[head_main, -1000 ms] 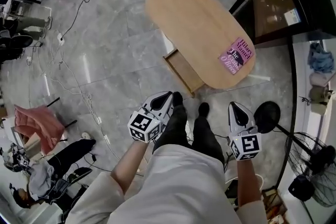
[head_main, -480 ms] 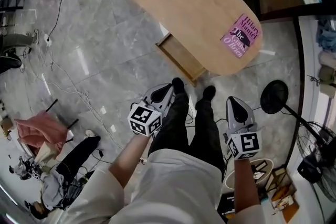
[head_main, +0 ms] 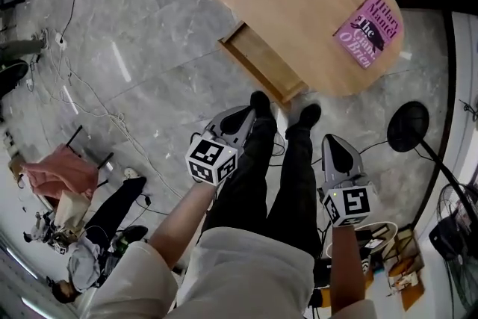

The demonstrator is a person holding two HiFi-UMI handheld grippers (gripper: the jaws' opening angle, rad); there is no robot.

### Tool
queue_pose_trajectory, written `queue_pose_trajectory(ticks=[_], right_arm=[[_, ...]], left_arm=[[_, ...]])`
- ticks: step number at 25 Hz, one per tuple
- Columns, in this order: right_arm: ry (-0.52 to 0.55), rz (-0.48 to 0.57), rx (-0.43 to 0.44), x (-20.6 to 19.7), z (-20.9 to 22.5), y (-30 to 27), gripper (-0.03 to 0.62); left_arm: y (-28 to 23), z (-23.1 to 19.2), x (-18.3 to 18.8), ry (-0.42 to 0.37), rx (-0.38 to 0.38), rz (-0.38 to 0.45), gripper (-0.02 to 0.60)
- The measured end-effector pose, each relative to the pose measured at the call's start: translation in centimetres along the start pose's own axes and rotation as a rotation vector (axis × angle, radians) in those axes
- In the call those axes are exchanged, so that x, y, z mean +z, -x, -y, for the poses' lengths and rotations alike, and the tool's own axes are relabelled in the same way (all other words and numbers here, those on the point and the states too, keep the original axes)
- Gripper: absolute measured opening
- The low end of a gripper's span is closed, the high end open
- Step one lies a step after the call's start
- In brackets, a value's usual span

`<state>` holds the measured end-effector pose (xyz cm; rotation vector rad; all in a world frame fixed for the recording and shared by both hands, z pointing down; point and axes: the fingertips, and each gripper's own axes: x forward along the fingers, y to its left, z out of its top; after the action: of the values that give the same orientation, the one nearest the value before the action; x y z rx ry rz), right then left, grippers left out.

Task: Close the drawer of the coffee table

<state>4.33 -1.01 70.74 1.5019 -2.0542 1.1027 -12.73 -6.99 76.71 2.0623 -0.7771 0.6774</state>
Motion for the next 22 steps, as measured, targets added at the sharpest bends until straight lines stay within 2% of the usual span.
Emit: queue_pose_trajectory(ticks=[12, 17, 19, 22], right_arm=[[-0.045, -0.072, 0.103, -9.3, 1.2, -8.7, 0.009], [-0.062, -0.104, 0.131, -12.9, 1.7, -11.9, 0.009], [-0.07, -0.117, 0.139, -14.3, 1.8, -13.1, 0.009], [-0.095, -0.127, 0.143, -16.0, 2.1, -14.4, 0.009]], left_arm=[[-8.7, -6.0, -9.1, 0.071, 0.011, -0.072, 0.006], [-12.0, -8.5, -13.4, 0.088, 0.046, -0.104, 0.006], [-13.2, -9.4, -14.9, 0.126, 0.053, -0.106, 0.006], [-14.7, -10.9, -17.2, 0.259, 0.054, -0.108, 0.014]])
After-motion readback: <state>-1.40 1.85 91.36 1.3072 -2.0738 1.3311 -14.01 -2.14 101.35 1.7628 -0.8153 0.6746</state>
